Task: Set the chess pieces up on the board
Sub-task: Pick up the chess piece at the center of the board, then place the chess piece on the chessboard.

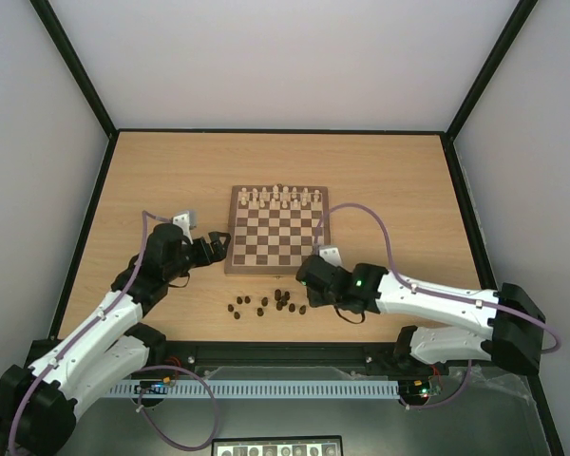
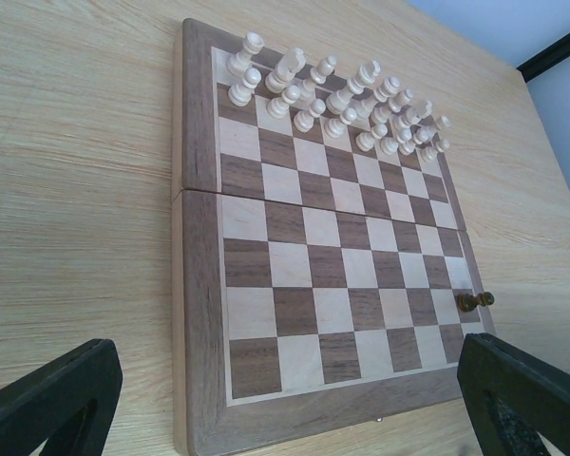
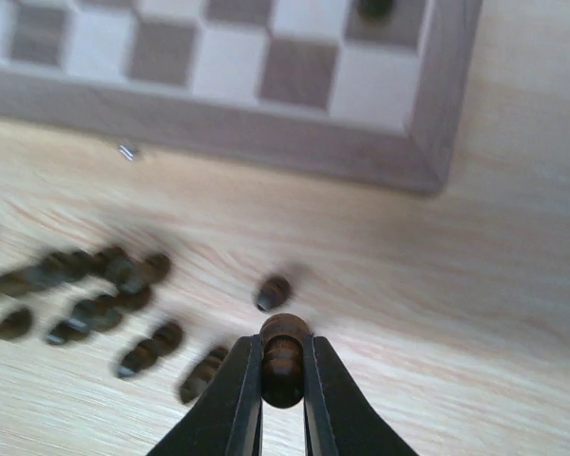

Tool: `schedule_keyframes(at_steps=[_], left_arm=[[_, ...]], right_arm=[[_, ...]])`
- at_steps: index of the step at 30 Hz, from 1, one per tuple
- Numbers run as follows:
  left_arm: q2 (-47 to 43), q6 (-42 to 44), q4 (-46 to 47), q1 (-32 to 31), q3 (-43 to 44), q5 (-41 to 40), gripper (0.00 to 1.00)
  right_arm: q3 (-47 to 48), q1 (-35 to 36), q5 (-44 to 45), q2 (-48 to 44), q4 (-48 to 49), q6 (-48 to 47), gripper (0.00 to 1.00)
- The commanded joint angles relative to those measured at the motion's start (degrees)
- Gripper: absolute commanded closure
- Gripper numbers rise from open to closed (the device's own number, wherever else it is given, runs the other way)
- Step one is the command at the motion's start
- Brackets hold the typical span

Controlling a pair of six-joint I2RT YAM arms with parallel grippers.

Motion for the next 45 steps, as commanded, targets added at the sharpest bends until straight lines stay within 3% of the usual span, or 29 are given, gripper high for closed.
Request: schedule_keyframes(at_steps=[1,19,45], left_arm=[[-0.9,-0.5,-0.3,-0.3,-0.8,-0.3,0.01],[-3.9,-0.4,-2.1,-0.5,-1.2,-0.6,0.01],[-5.5,-0.7,-1.5,-0.5,-1.7,-0.3,0.01]], right_arm=[[8.4,0.2,6.3,3.0,-6.4,-3.5,0.93],[23.0,-12.9,0.2,23.1,1.2,-17.8,0.95],[21.9,-18.8,-4.3,30.8,6.1,-20.9,0.95]])
